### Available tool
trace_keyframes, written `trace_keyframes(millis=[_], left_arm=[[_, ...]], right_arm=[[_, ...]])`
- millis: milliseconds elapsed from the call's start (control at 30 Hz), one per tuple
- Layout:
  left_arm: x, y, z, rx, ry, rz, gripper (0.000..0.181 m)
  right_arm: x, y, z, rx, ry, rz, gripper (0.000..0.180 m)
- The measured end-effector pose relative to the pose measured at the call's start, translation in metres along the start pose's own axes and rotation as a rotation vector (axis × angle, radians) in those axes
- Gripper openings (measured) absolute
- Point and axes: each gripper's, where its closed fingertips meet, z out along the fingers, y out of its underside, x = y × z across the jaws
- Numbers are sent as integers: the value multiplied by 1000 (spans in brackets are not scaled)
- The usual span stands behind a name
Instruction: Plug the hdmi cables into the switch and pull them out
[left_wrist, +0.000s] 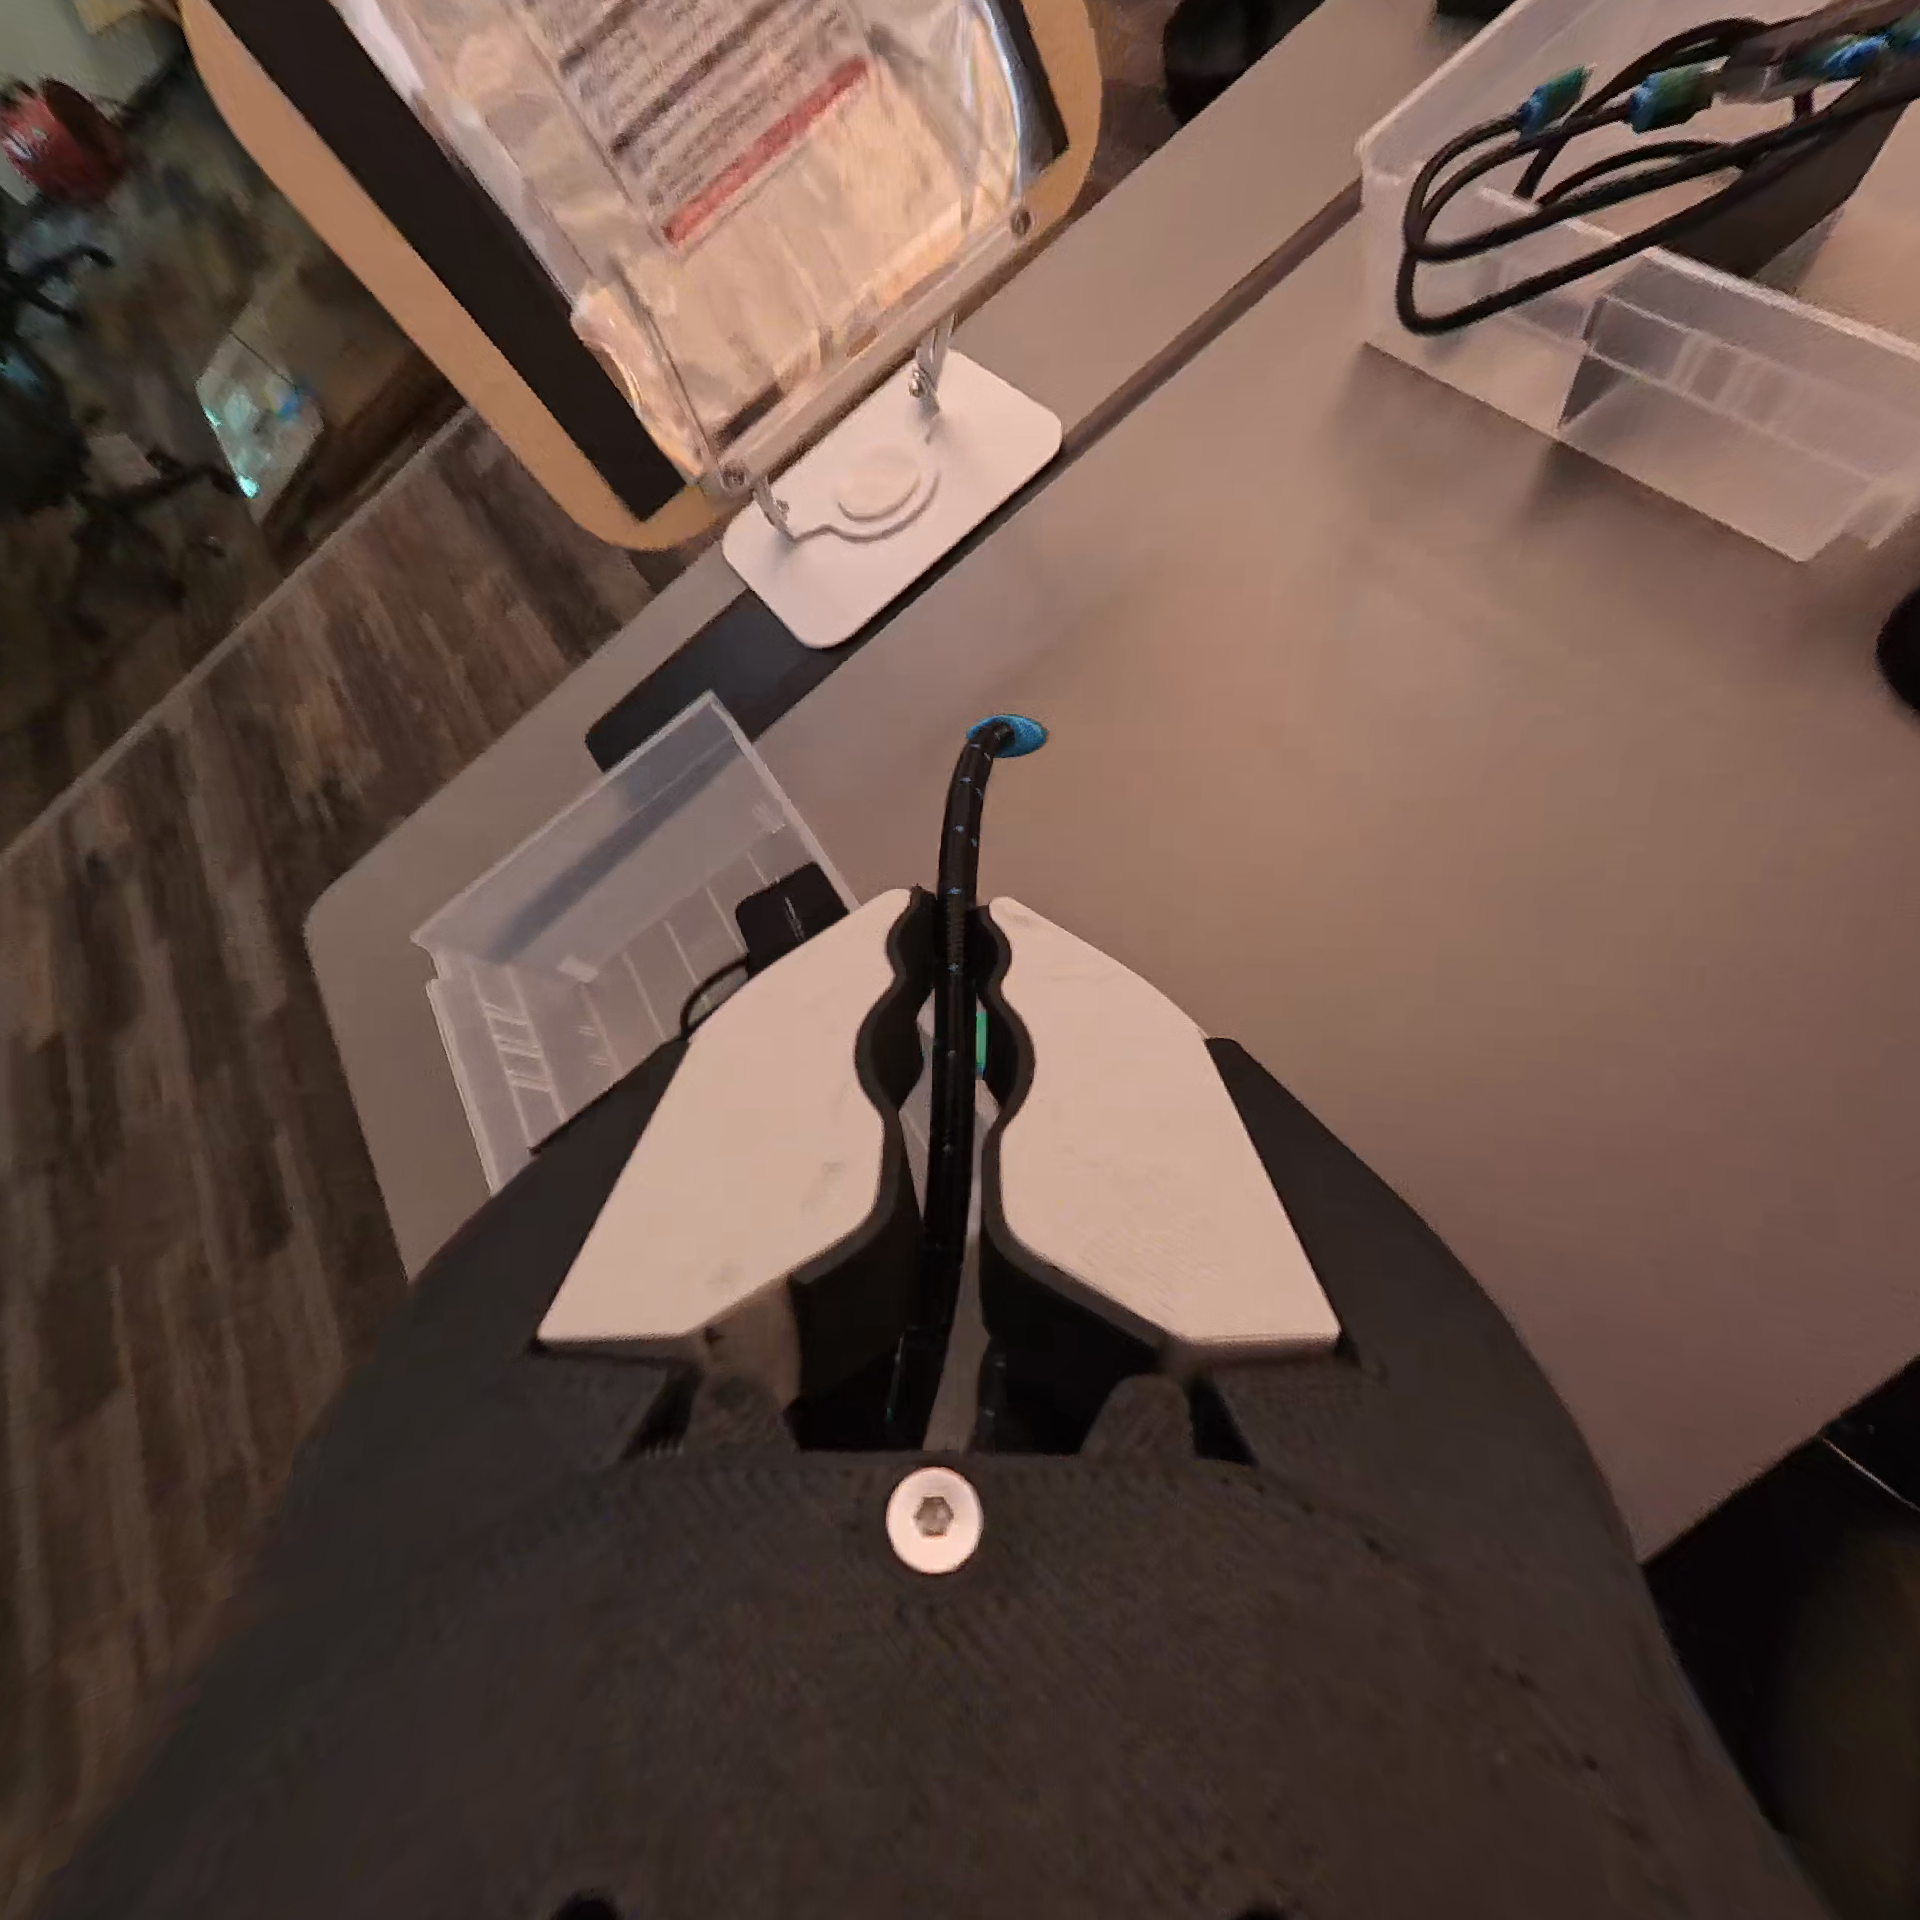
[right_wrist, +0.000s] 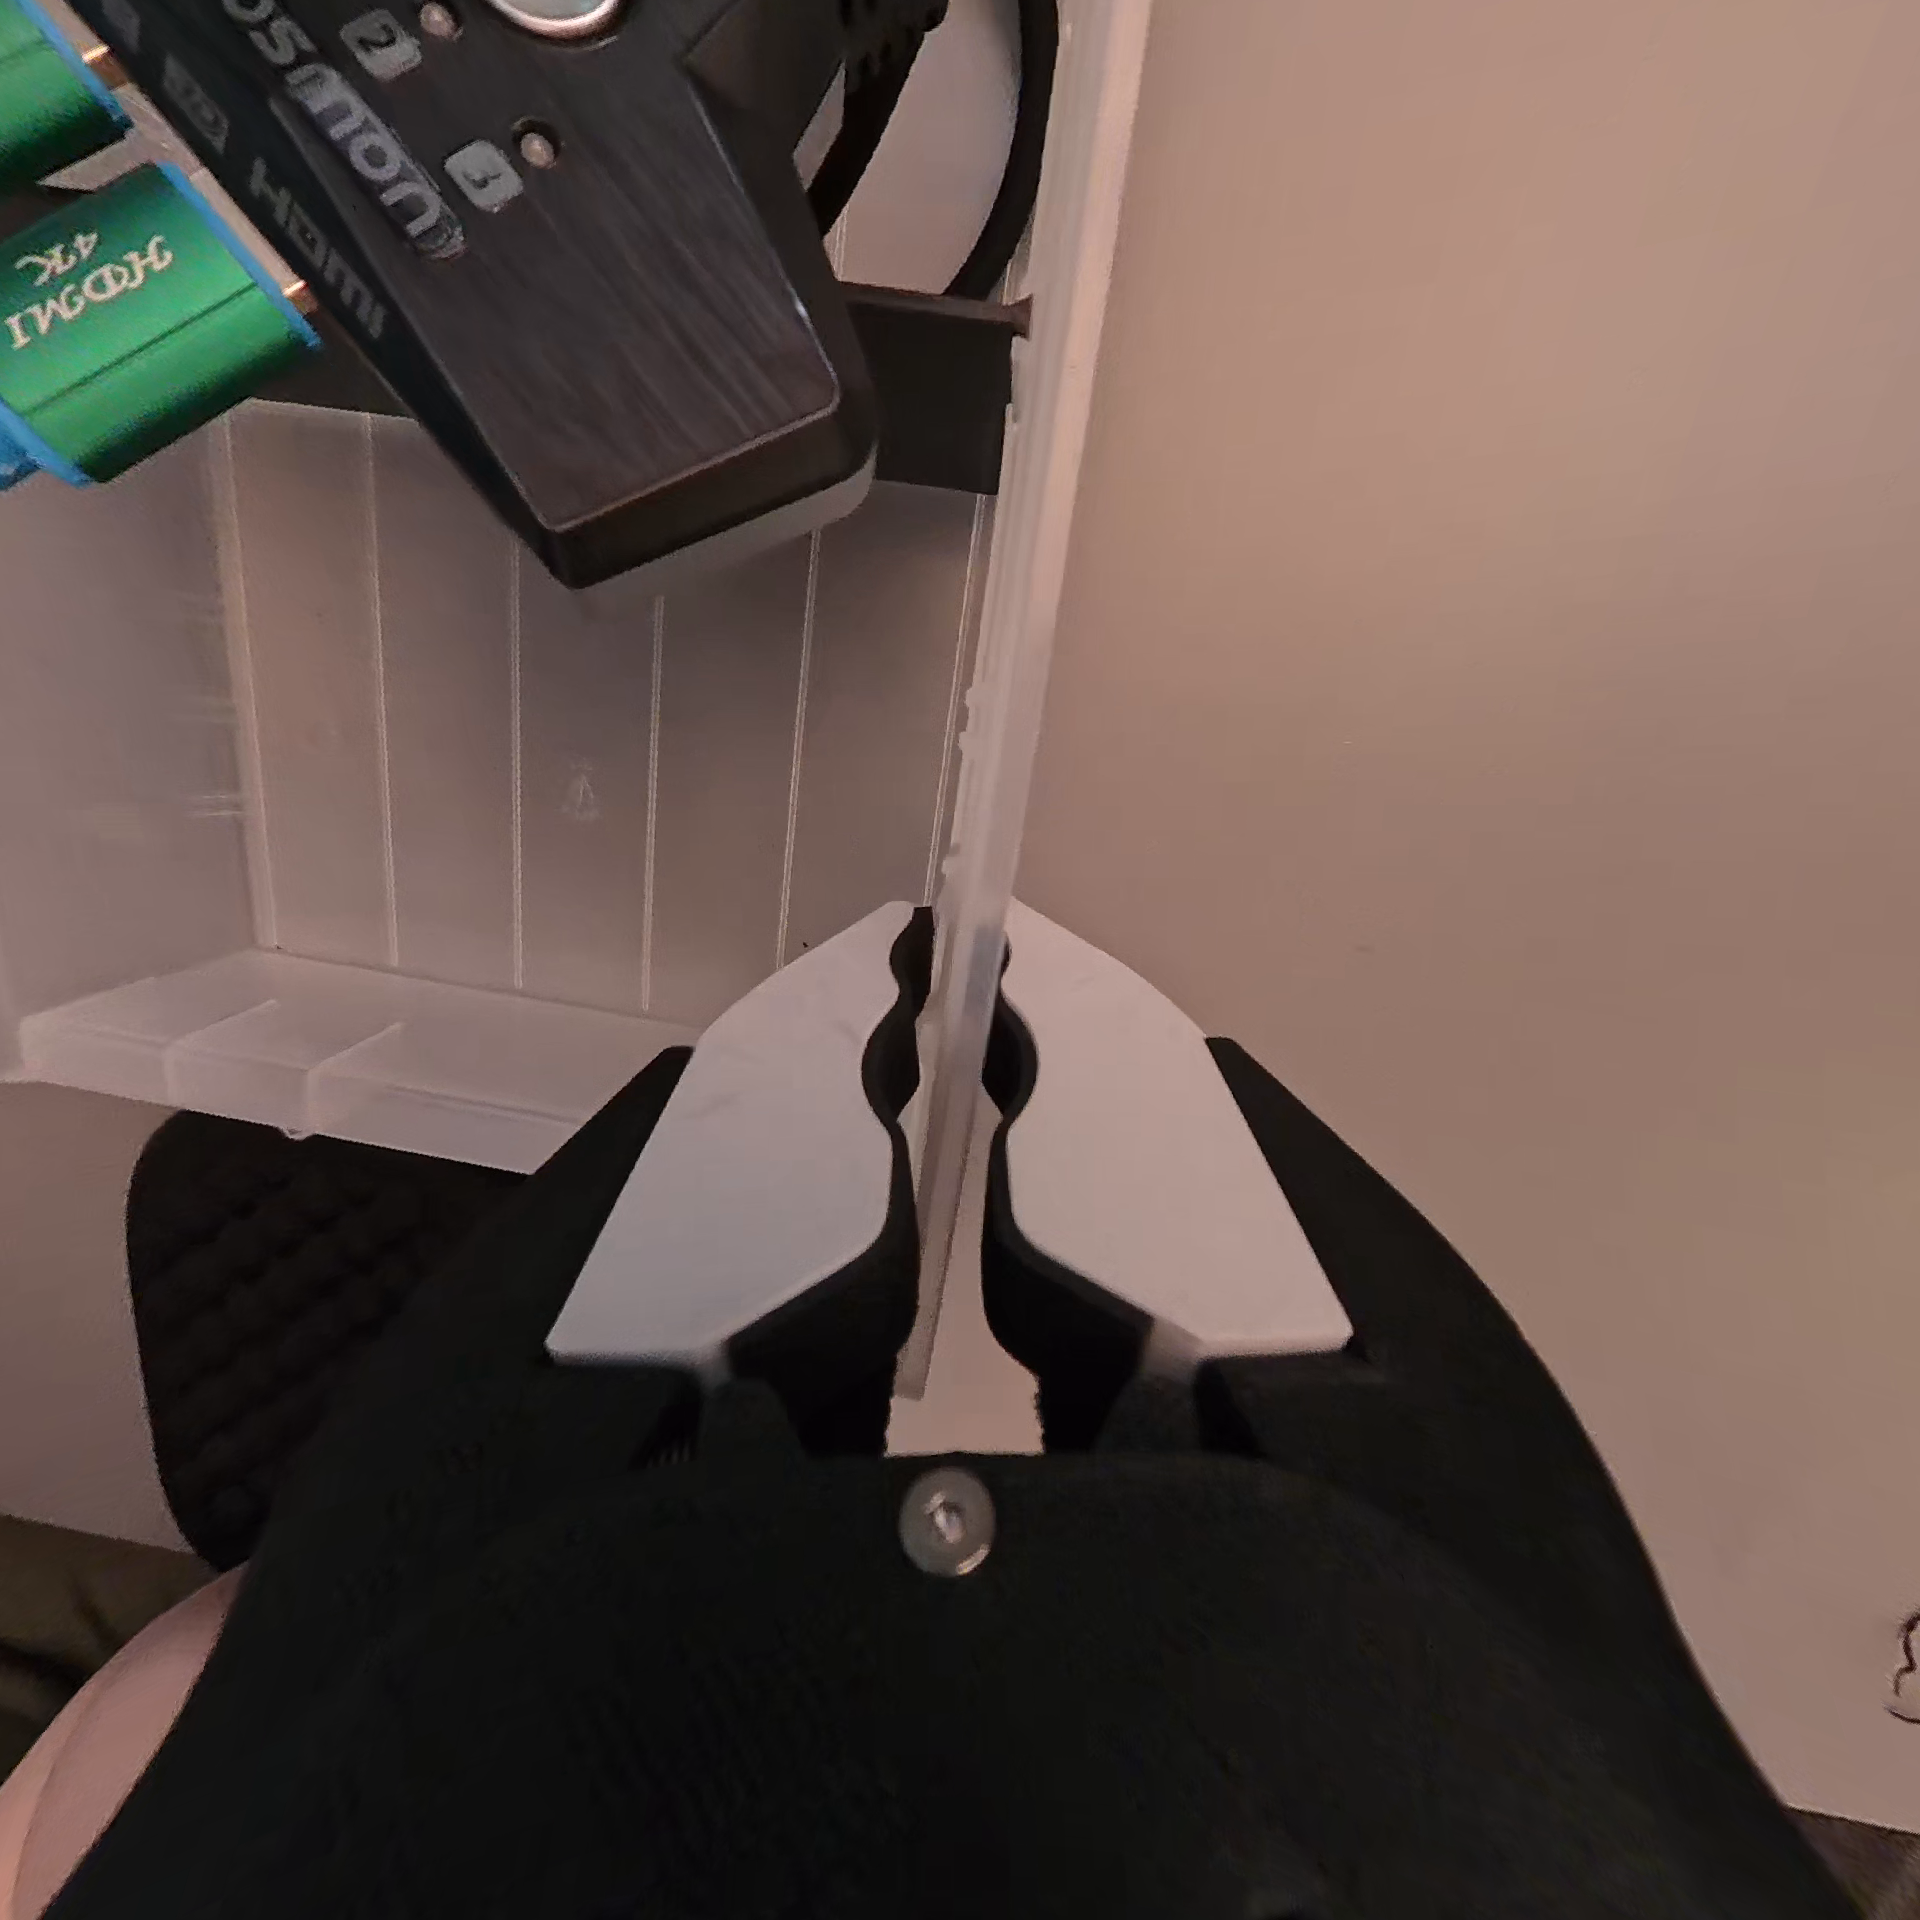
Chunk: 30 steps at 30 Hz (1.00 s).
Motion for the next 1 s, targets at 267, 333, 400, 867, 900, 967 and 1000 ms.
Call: trace_keyframes(millis=[267,333,400,867,900,967,1000], left_arm=[[50,-34,-4,167,193,52,6],[63,-42,24,153,303,49,6],[78,-50,64,138,411,17,6],[136,10,258,-142,621,-225,25],[139,16,265,-166,605,-210,32],[139,20,273,-181,570,-182,45],[137,17,272,-155,565,-175,51]], right_arm=[[6,1,-5,1,27,61,21],[12,-1,-12,32,59,98,29],[20,-5,-22,70,106,133,39],[2,-43,-110,348,366,0,50],[-2,-47,-118,373,389,-16,52],[-9,-57,-133,438,436,-49,53],[-15,-62,-141,475,450,-65,53]])
